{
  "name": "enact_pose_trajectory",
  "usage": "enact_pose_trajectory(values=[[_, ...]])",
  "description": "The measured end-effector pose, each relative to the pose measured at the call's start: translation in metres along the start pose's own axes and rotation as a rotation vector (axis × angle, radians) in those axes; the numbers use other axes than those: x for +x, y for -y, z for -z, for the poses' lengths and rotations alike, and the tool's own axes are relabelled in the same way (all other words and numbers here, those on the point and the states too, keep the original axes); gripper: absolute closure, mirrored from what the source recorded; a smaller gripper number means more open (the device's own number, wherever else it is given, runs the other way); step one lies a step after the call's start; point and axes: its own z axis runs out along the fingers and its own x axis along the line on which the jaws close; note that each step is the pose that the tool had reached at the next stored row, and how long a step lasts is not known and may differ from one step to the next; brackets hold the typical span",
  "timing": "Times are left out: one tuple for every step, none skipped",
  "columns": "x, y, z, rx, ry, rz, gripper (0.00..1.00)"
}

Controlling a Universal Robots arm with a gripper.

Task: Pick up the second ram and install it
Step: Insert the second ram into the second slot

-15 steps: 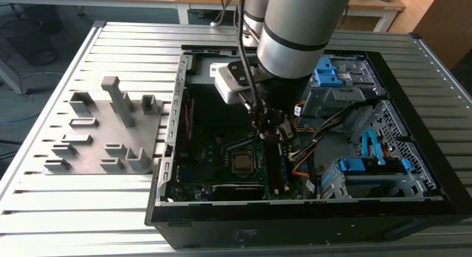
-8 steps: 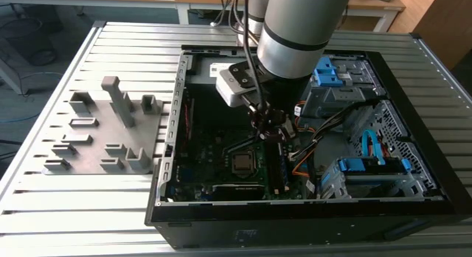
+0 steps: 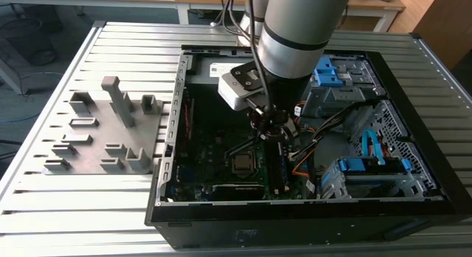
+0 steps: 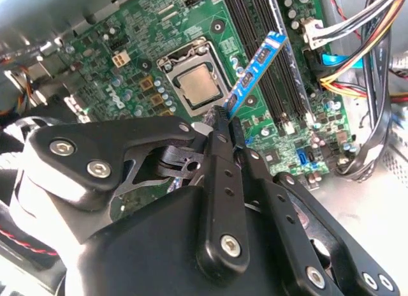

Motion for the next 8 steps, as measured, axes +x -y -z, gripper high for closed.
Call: enact_pose_trajectory(values=[[0.0000, 0.0000, 0.0000, -0.0007, -0.0008, 0.013, 0.86], [0.0000, 0.0000, 0.0000, -0.0015, -0.0018, 0.029, 0.86], [0.0000, 0.0000, 0.0000, -0.0022, -0.0028, 0.044, 0.86], [0.0000, 0.0000, 0.0000, -0.0030, -0.0037, 0.059, 0.86], [0.0000, 0.0000, 0.0000, -0.0038, -0.0047, 0.074, 0.86], [0.0000, 0.0000, 0.0000, -0.0045, -0.0056, 0.089, 0.86], [0.0000, 0.0000, 0.0000, -0.0052, -0.0065, 0.104, 0.86], [0.0000, 0.0000, 0.0000, -0.0060, -0.0075, 0.119, 0.86]])
